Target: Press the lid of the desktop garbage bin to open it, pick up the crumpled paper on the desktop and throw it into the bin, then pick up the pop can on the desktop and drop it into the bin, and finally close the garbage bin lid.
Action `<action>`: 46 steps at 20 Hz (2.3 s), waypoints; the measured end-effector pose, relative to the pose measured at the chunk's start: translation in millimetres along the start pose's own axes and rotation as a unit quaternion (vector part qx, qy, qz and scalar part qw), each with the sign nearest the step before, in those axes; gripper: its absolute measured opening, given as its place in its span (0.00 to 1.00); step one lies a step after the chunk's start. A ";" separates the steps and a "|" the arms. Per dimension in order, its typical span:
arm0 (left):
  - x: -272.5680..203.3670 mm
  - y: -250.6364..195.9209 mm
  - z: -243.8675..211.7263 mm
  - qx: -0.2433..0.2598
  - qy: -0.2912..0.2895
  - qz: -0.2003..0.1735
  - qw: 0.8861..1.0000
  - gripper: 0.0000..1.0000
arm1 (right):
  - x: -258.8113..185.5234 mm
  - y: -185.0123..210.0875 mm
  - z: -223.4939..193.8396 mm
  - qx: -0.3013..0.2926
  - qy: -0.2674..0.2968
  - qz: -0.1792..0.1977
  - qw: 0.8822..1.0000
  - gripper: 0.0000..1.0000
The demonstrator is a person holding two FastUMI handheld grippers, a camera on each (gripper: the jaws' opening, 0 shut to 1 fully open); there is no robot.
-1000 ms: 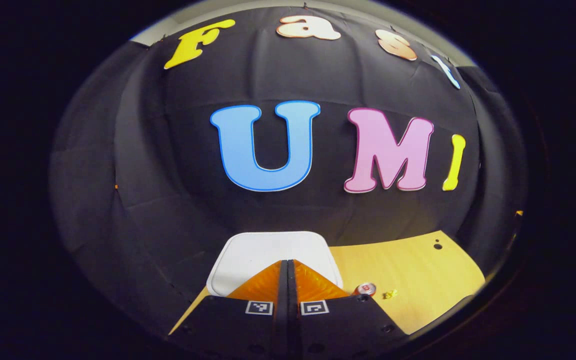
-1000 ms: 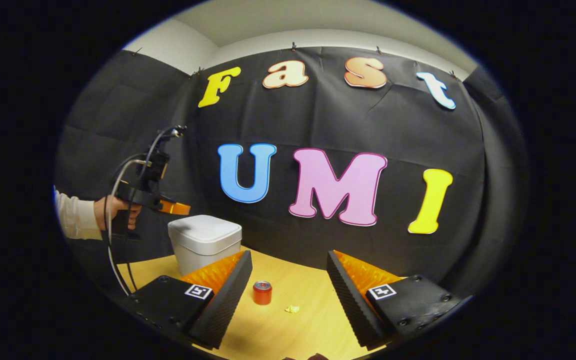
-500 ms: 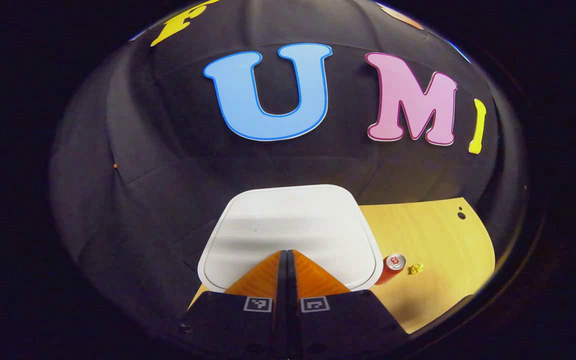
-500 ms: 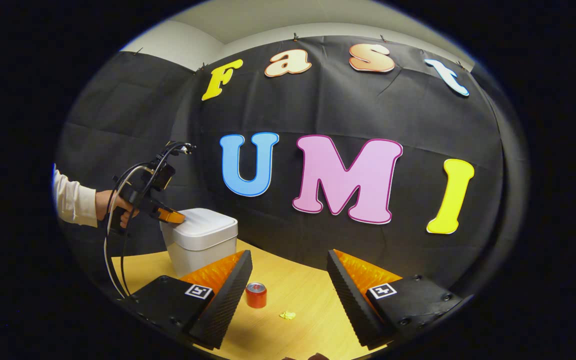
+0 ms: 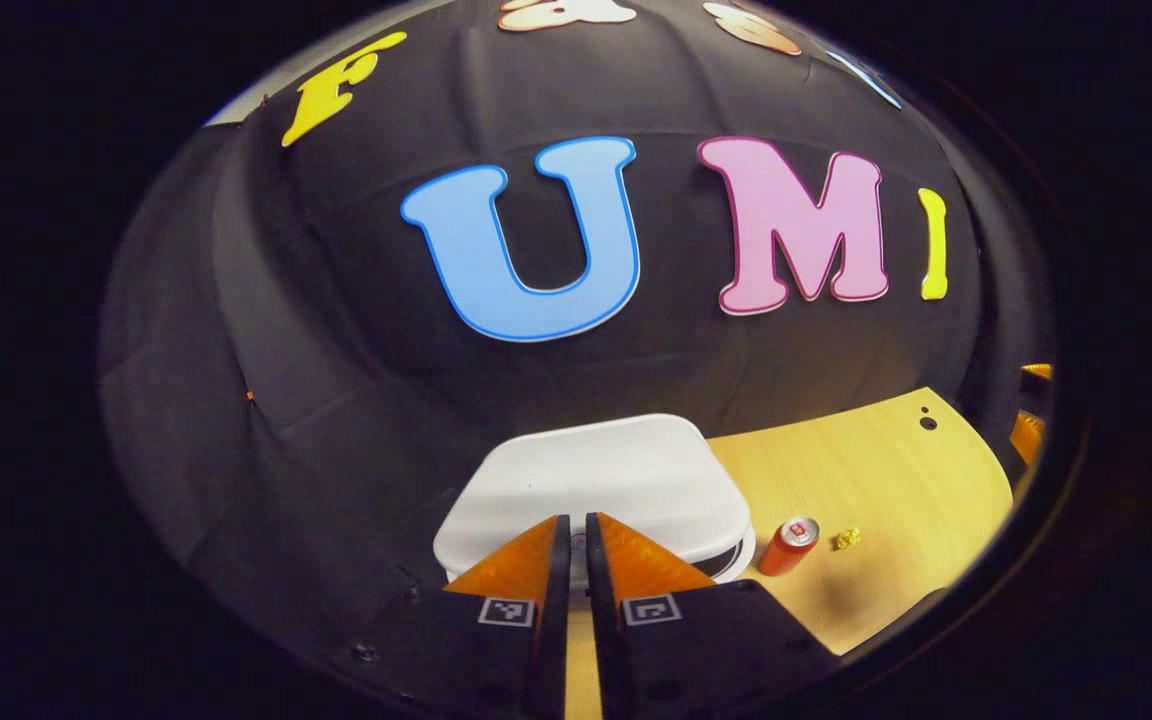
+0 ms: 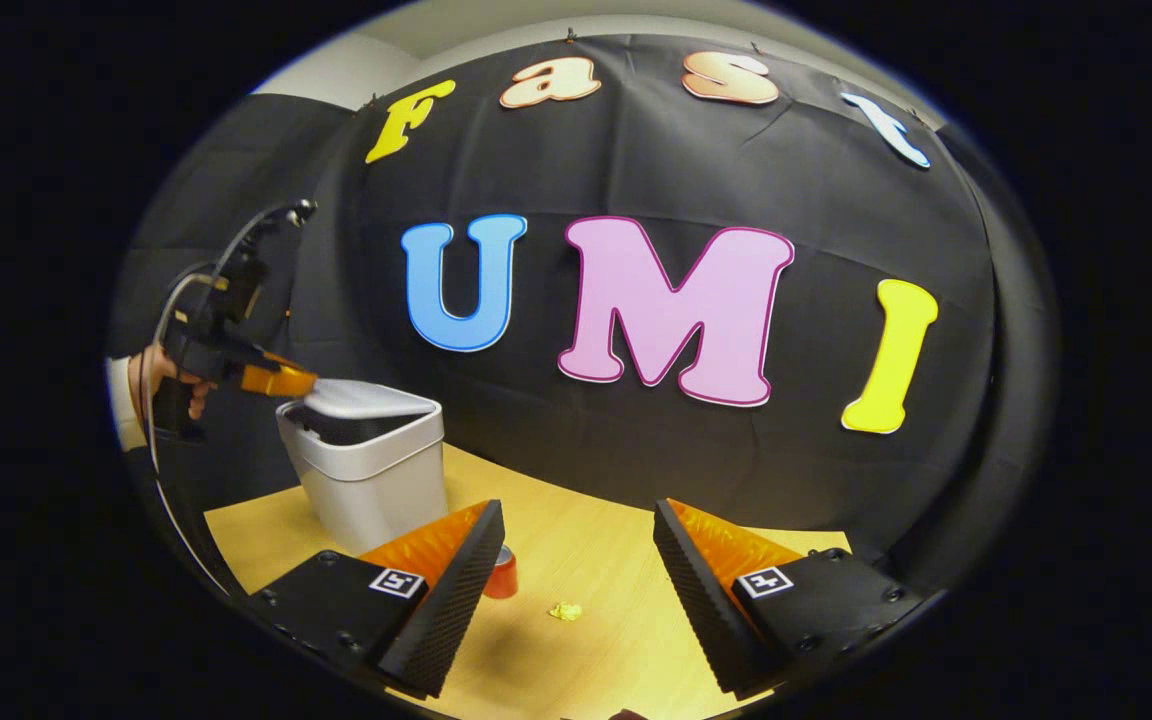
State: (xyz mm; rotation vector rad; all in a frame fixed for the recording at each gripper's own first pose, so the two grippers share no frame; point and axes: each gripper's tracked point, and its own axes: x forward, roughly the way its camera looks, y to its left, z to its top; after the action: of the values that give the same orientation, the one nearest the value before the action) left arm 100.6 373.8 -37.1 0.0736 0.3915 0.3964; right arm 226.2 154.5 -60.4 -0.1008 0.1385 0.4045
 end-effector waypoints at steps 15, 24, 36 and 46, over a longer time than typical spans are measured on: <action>-208.7 3.4 2.1 -0.062 -0.122 0.040 0.990 0.96 | 137.3 -9.8 -143.0 0.031 0.185 0.017 0.982 0.98; -257.6 -14.4 -42.3 -0.083 -0.105 0.069 0.989 0.96 | 166.1 3.2 -269.3 0.108 0.350 -0.005 0.931 0.99; -256.8 2.2 -88.9 -0.071 -0.054 0.114 0.989 0.96 | 160.2 6.8 -279.9 0.114 0.346 0.000 0.931 0.37; -235.5 -24.0 -86.8 -0.070 -0.065 0.064 0.993 0.96 | 158.1 67.2 -13.2 0.168 0.076 0.161 0.970 0.36</action>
State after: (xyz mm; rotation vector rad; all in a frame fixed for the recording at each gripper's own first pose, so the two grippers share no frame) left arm -124.1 259.4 -36.6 -0.0125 0.2302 0.5414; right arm 341.9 275.2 -102.6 0.2286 0.3764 0.6914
